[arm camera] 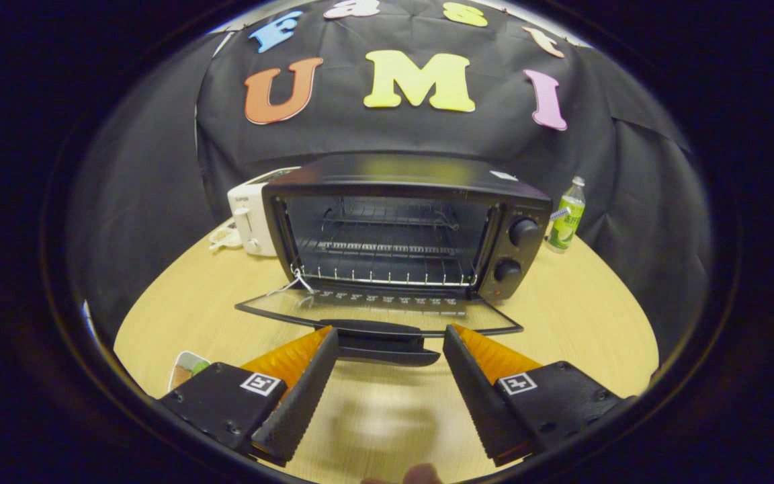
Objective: Open the toaster oven, put the food inside, and close the toaster oven door.
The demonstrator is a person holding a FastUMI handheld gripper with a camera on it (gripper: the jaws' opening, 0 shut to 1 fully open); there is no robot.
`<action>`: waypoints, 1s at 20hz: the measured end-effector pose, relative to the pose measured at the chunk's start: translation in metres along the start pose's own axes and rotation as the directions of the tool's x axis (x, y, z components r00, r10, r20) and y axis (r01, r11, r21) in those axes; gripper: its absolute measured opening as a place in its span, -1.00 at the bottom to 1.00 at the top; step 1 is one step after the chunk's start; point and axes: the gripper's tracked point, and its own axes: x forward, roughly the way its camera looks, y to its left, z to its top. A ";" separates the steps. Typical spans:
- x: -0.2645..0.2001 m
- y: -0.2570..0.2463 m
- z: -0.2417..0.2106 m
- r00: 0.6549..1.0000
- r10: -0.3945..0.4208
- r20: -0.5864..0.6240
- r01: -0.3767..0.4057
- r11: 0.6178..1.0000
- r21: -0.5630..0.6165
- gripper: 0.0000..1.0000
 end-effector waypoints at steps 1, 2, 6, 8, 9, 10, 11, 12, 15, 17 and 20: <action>0.001 0.000 -0.009 1.000 0.003 -0.025 -0.003 1.000 0.003 1.00; 0.001 -0.001 -0.019 0.998 0.006 -0.060 -0.006 1.000 0.007 1.00; -0.020 0.001 -0.008 0.996 0.057 -0.067 -0.056 0.998 0.016 1.00; -0.040 0.004 0.004 0.990 0.112 -0.081 -0.112 0.994 0.010 1.00; -0.052 0.004 0.008 0.984 0.149 -0.098 -0.148 0.989 0.013 1.00; -0.065 0.006 0.014 0.974 0.195 -0.118 -0.193 0.981 0.023 1.00; -0.075 0.007 0.018 0.960 0.239 -0.147 -0.236 0.971 0.037 1.00; -0.088 0.011 0.023 0.938 0.297 -0.177 -0.292 0.955 0.057 1.00; -0.114 0.022 0.033 0.874 0.414 -0.254 -0.395 0.910 0.125 1.00; -0.122 0.038 0.035 0.822 0.487 -0.295 -0.453 0.873 0.181 1.00; -0.127 0.067 0.028 0.737 0.580 -0.347 -0.499 0.813 0.300 1.00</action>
